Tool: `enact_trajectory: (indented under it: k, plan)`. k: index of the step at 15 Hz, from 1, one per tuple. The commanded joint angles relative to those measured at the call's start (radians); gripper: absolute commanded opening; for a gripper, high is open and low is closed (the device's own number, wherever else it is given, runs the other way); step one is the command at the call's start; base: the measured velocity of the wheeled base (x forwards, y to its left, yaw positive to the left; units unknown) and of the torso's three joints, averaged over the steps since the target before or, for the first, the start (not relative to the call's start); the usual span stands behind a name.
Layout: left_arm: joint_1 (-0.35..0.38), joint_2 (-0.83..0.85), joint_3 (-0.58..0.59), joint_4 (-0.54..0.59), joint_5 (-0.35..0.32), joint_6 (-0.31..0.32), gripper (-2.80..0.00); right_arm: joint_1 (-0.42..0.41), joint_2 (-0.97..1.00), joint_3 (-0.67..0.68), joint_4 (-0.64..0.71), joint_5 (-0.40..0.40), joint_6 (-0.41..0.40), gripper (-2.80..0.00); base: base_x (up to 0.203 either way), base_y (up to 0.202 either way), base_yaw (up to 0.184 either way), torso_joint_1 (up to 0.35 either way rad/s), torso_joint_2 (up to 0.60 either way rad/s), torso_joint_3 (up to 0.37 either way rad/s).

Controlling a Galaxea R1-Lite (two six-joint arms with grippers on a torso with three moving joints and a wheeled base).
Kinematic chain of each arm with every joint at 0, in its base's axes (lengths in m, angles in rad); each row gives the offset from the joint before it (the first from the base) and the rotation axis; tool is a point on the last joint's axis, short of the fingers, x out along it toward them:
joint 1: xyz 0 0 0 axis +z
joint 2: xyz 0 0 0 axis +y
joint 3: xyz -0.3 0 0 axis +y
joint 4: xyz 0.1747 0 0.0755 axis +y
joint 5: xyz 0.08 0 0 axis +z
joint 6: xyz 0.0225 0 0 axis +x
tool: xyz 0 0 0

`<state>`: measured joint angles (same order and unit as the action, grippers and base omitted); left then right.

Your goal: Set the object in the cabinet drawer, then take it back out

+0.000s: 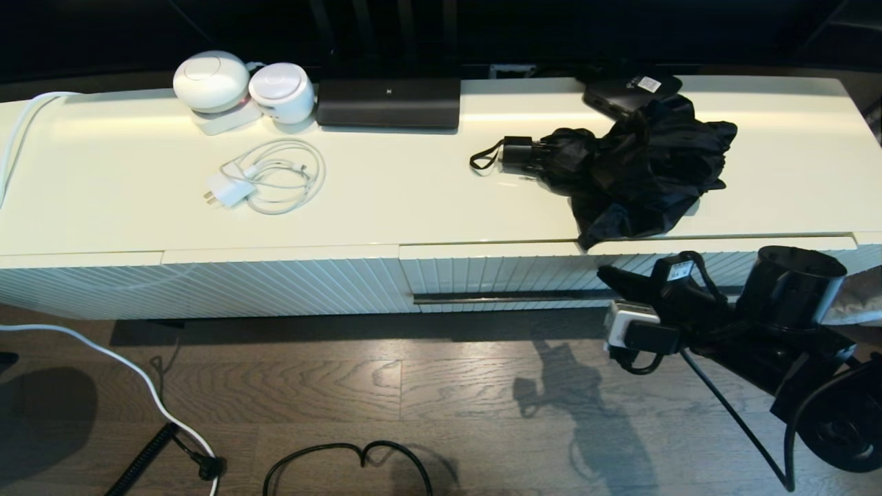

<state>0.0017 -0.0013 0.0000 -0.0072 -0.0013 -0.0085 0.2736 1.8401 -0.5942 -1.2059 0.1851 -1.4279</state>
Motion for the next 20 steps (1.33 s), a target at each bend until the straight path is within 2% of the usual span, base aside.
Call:
enact_trajectory:
  k: [1,7,10,12,16,18,20]
  plan:
    - [0.000,-0.002,0.000,0.000,0.000,0.000,-2.80,-0.004,0.023,-0.021,-0.010,0.001,-0.010,-2.80,0.000,0.000,0.000,0.000,0.00,0.000]
    - [0.000,-0.002,0.000,0.000,0.000,-0.001,-2.80,-0.019,-0.044,-0.002,0.035,-0.002,-0.002,-2.80,0.000,0.000,0.000,0.000,0.00,0.000]
    - [0.001,-0.002,0.000,0.000,0.000,-0.001,-2.80,-0.033,-0.149,0.021,0.149,-0.004,0.006,-2.80,0.000,0.000,0.000,0.000,0.00,0.000]
    - [0.000,-0.002,0.000,0.000,0.000,-0.001,-2.80,-0.046,-0.259,0.040,0.255,-0.008,0.052,-2.80,0.000,0.000,0.000,0.000,0.00,0.000]
    - [0.000,-0.002,0.000,0.000,0.000,-0.001,-2.80,-0.116,-0.518,0.078,0.433,-0.022,0.229,-2.80,0.000,0.000,0.000,0.000,0.00,0.000]
    - [0.000,-0.002,-0.001,0.000,0.000,-0.001,-2.80,-0.163,-0.685,0.093,0.485,-0.036,0.382,-2.80,0.000,0.000,0.000,0.000,0.00,0.000]
    - [0.000,0.000,0.000,0.000,0.000,-0.001,-2.80,-0.193,-0.848,0.117,0.535,-0.091,0.580,-2.80,0.000,0.000,0.000,0.000,0.00,0.000]
